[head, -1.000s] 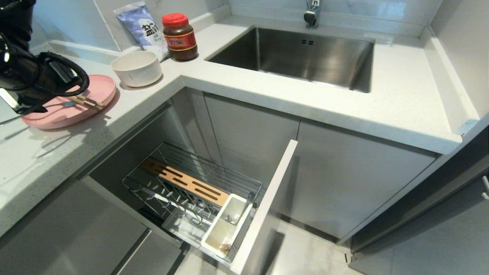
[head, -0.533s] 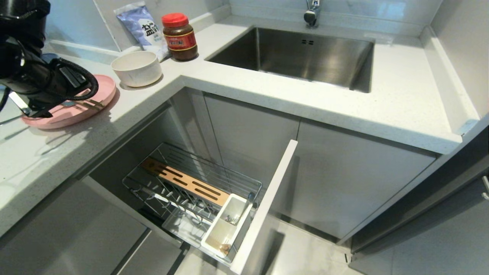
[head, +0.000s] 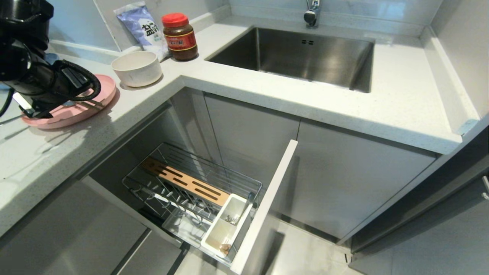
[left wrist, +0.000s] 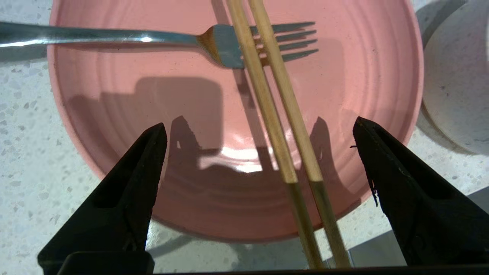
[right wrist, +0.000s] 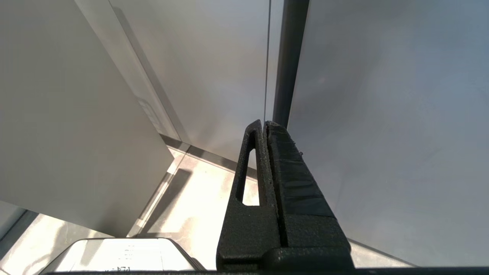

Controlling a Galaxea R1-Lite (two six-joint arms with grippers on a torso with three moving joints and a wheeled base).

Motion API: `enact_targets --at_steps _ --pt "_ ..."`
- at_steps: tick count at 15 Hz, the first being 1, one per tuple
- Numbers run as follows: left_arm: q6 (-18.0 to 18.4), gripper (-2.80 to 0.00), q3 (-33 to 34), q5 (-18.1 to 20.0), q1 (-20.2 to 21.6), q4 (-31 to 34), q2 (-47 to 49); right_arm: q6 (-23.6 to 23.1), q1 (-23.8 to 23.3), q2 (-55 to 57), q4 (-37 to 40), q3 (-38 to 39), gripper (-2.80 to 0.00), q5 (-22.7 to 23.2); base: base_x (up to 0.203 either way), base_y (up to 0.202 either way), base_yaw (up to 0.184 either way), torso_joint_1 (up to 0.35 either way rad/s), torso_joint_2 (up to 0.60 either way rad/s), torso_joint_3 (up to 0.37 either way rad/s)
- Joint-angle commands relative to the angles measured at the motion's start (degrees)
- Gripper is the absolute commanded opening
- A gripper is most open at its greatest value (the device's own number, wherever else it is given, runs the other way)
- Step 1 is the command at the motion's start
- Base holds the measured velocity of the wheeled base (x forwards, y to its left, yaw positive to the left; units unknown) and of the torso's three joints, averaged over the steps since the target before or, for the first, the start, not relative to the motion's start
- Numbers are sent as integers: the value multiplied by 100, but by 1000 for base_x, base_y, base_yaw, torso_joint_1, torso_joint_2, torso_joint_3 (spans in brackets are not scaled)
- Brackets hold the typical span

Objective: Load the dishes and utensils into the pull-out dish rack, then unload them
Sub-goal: Pick up the chopsticks and place it in the cupboard

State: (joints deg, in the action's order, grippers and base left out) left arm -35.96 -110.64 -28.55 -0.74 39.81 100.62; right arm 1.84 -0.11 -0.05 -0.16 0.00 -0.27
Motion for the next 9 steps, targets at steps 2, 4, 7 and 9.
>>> enact_targets --at_steps 2,4,7,9 --pt "19 0 -1 -13 33 -35 37 0 2 -13 -2 9 -280 0 0 0 0 0 0 0" --pt "19 0 -1 -10 48 -42 85 0 2 -13 -2 1 -280 0 0 0 0 0 0 0" --pt "19 0 8 -10 48 -43 126 0 3 -13 -2 8 -280 0 0 0 0 0 0 0" --pt "19 0 7 -1 39 -43 169 0 2 -13 -2 9 -280 0 0 0 0 0 0 0"
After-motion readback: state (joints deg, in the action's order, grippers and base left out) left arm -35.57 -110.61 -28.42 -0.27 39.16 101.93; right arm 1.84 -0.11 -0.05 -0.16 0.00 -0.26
